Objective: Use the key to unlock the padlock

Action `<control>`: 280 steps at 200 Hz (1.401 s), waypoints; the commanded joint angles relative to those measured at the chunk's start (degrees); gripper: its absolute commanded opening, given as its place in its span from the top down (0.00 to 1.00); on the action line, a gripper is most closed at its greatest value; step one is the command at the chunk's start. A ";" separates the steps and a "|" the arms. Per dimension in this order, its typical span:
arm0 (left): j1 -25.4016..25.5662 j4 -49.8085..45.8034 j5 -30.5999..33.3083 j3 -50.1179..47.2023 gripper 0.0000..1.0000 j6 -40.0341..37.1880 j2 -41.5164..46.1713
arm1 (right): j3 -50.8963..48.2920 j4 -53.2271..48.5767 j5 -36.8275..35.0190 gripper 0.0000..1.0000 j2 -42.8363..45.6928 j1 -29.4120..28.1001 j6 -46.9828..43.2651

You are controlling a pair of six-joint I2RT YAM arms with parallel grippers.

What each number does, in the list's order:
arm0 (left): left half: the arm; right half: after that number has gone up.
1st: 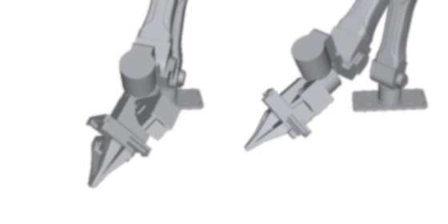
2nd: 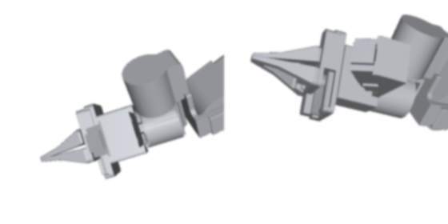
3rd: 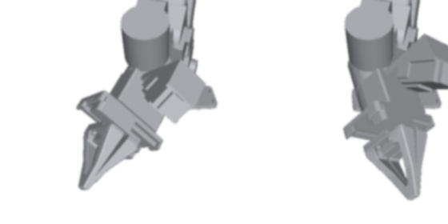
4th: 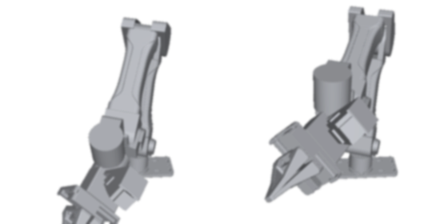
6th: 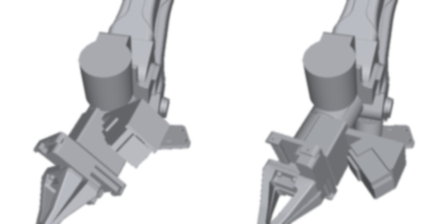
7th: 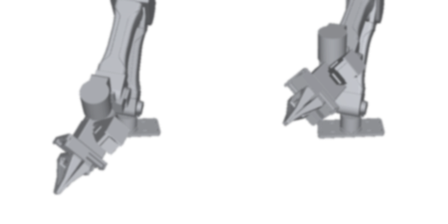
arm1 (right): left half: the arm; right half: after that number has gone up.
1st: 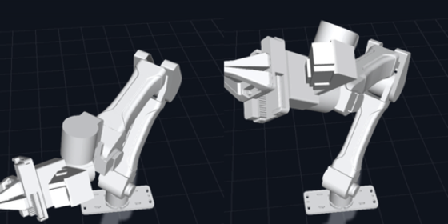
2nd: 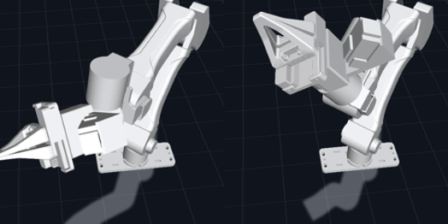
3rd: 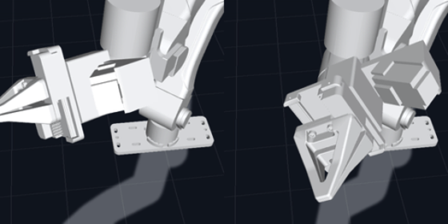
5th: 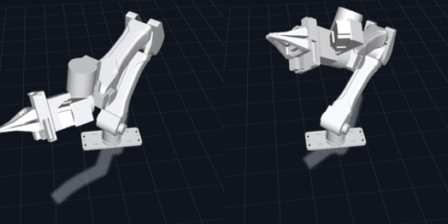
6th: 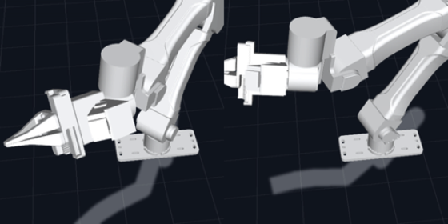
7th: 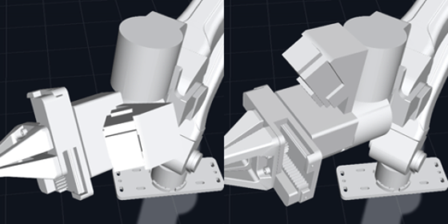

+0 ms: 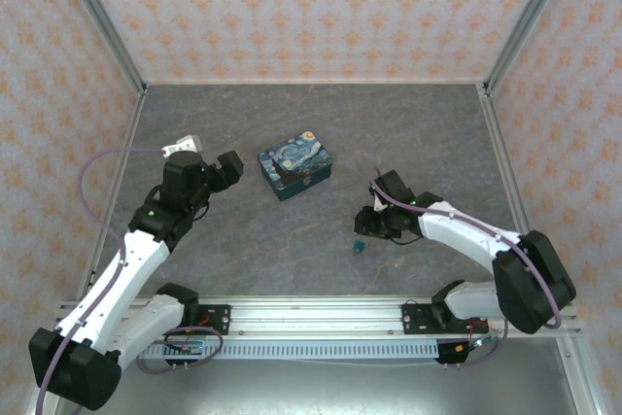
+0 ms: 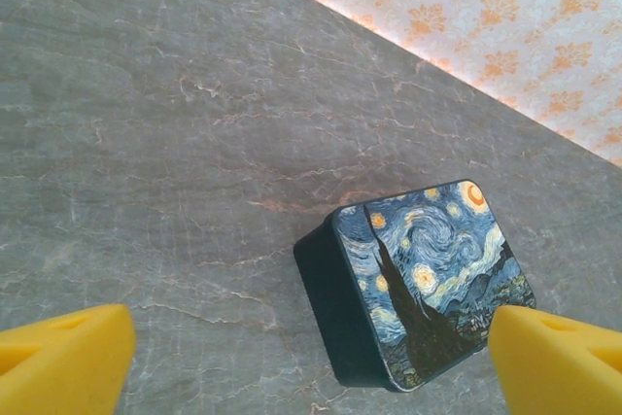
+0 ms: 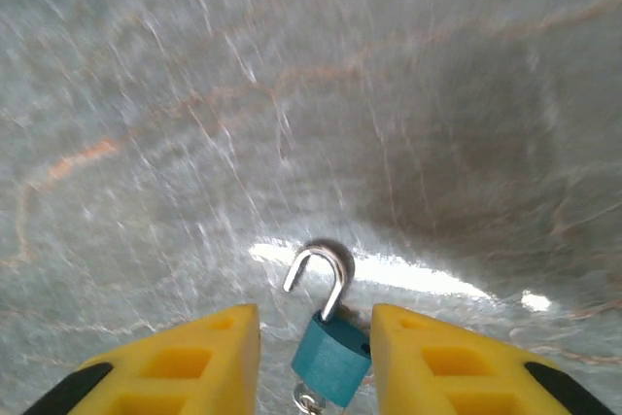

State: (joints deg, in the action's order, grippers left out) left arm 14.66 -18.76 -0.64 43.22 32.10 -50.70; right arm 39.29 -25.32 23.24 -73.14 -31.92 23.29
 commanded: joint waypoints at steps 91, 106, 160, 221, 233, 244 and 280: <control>0.67 22.88 19.97 -10.62 0.05 -17.20 8.91 | -3.70 14.60 -42.59 0.00 27.02 4.81 -20.40; 0.34 24.60 23.62 -12.23 0.05 -19.15 7.38 | -8.21 21.43 -41.72 0.01 28.39 8.63 -22.44; -1.33 29.99 26.85 -14.29 0.05 -25.64 -1.64 | -22.20 50.98 -31.92 0.01 19.49 21.73 -26.15; -3.62 43.79 23.36 -16.85 0.05 -32.10 -14.37 | -22.46 67.95 -22.76 0.01 1.26 27.26 -28.34; -3.94 46.62 22.05 -17.03 0.06 -33.72 -17.59 | -22.40 70.81 -22.08 0.01 -0.68 27.47 -29.73; -4.24 49.34 21.00 -17.24 0.06 -34.64 -20.85 | -22.37 72.60 -20.81 0.01 -2.90 28.14 -29.72; -5.14 55.19 16.59 -18.00 0.06 -36.88 -27.76 | -20.70 76.84 -19.07 0.01 -11.19 28.85 -30.50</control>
State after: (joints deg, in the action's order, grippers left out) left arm 10.41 28.14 19.31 26.79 -1.69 -75.75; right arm 16.29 45.60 1.72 -80.09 -3.46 -5.52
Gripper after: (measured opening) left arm 0.938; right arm 0.992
